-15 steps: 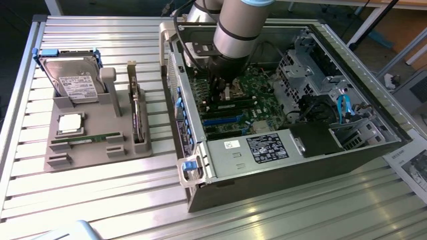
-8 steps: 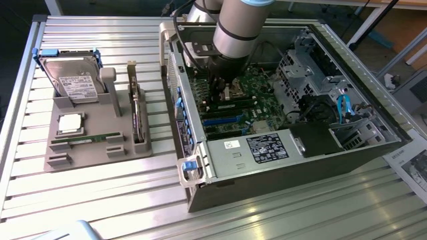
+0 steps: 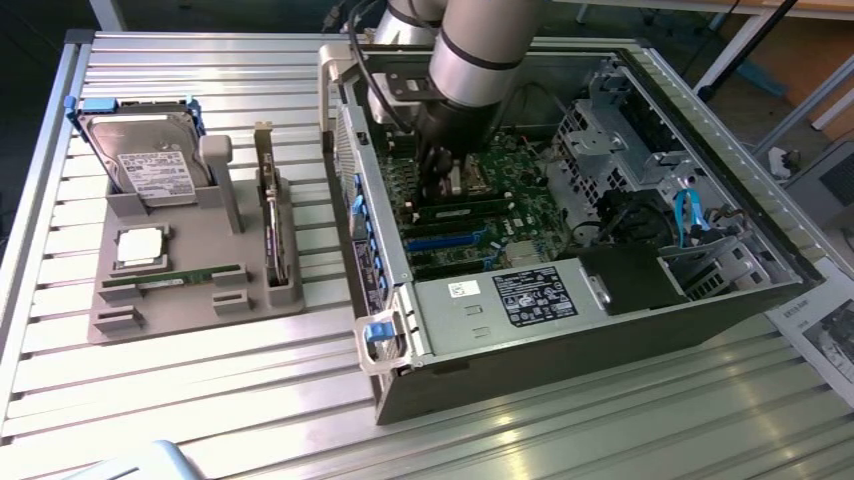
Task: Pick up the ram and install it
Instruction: 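Press down the ram until it locks into place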
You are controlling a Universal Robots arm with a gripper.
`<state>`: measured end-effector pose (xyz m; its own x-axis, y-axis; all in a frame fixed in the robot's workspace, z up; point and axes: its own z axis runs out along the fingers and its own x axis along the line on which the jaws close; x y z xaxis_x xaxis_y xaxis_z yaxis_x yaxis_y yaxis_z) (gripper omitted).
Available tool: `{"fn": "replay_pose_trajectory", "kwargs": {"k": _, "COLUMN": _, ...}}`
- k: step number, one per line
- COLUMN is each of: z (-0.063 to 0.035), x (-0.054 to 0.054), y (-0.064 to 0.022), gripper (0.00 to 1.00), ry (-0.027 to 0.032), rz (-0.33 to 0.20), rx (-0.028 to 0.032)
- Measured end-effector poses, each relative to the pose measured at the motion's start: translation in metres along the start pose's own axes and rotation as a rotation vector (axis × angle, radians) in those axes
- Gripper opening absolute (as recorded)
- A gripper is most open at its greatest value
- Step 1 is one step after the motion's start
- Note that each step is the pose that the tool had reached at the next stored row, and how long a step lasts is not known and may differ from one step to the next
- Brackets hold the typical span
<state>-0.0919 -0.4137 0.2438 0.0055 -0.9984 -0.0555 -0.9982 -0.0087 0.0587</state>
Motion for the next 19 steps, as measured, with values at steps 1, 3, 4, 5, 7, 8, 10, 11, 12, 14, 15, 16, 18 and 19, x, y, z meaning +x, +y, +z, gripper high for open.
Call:
{"fn": "replay_pose_trajectory", "kwargs": {"k": 1, "z": -0.0016, "x": 0.000, "y": 0.0000, "gripper": 0.10, "ry": -0.0001, "rz": 0.000, "rx": -0.0022}}
{"fn": "replay_pose_trajectory", "kwargs": {"k": 3, "z": -0.0045, "x": 0.000, "y": -0.0001, "gripper": 0.10, "ry": 0.0000, "rz": 0.000, "rx": -0.0062}}
{"fn": "replay_pose_trajectory", "kwargs": {"k": 4, "z": -0.0079, "x": 0.000, "y": -0.0004, "gripper": 0.10, "ry": -0.0001, "rz": 0.001, "rx": -0.0118}}
{"fn": "replay_pose_trajectory", "kwargs": {"k": 5, "z": -0.0117, "x": -0.001, "y": -0.0007, "gripper": 0.10, "ry": -0.0001, "rz": 0.001, "rx": -0.0182}}
{"fn": "replay_pose_trajectory", "kwargs": {"k": 7, "z": -0.0171, "x": -0.001, "y": -0.0010, "gripper": 0.10, "ry": -0.0002, "rz": 0.001, "rx": -0.0233}}
{"fn": "replay_pose_trajectory", "kwargs": {"k": 8, "z": -0.0188, "x": -0.001, "y": -0.0009, "gripper": 0.10, "ry": -0.0001, "rz": 0.001, "rx": -0.0234}}
{"fn": "replay_pose_trajectory", "kwargs": {"k": 10, "z": -0.0212, "x": -0.001, "y": -0.0008, "gripper": 0.10, "ry": -0.0001, "rz": 0.001, "rx": -0.0235}}
{"fn": "replay_pose_trajectory", "kwargs": {"k": 11, "z": -0.0221, "x": -0.001, "y": -0.0007, "gripper": 0.10, "ry": -0.0002, "rz": 0.001, "rx": -0.0234}}
{"fn": "replay_pose_trajectory", "kwargs": {"k": 12, "z": -0.0234, "x": -0.001, "y": -0.0007, "gripper": 0.10, "ry": -0.0002, "rz": 0.001, "rx": -0.0235}}
{"fn": "replay_pose_trajectory", "kwargs": {"k": 14, "z": -0.0258, "x": -0.001, "y": -0.0005, "gripper": 0.10, "ry": -0.0003, "rz": 0.001, "rx": -0.0234}}
{"fn": "replay_pose_trajectory", "kwargs": {"k": 15, "z": -0.0284, "x": -0.002, "y": -0.0004, "gripper": 0.10, "ry": -0.0002, "rz": 0.001, "rx": -0.0234}}
{"fn": "replay_pose_trajectory", "kwargs": {"k": 16, "z": -0.0307, "x": -0.002, "y": -0.0002, "gripper": 0.10, "ry": -0.0001, "rz": 0.001, "rx": -0.0235}}
{"fn": "replay_pose_trajectory", "kwargs": {"k": 18, "z": -0.0402, "x": -0.002, "y": 0.0003, "gripper": 0.10, "ry": -0.0001, "rz": 0.001, "rx": -0.0235}}
{"fn": "replay_pose_trajectory", "kwargs": {"k": 19, "z": -0.0433, "x": -0.002, "y": 0.0005, "gripper": 0.10, "ry": -0.0001, "rz": 0.001, "rx": -0.0235}}
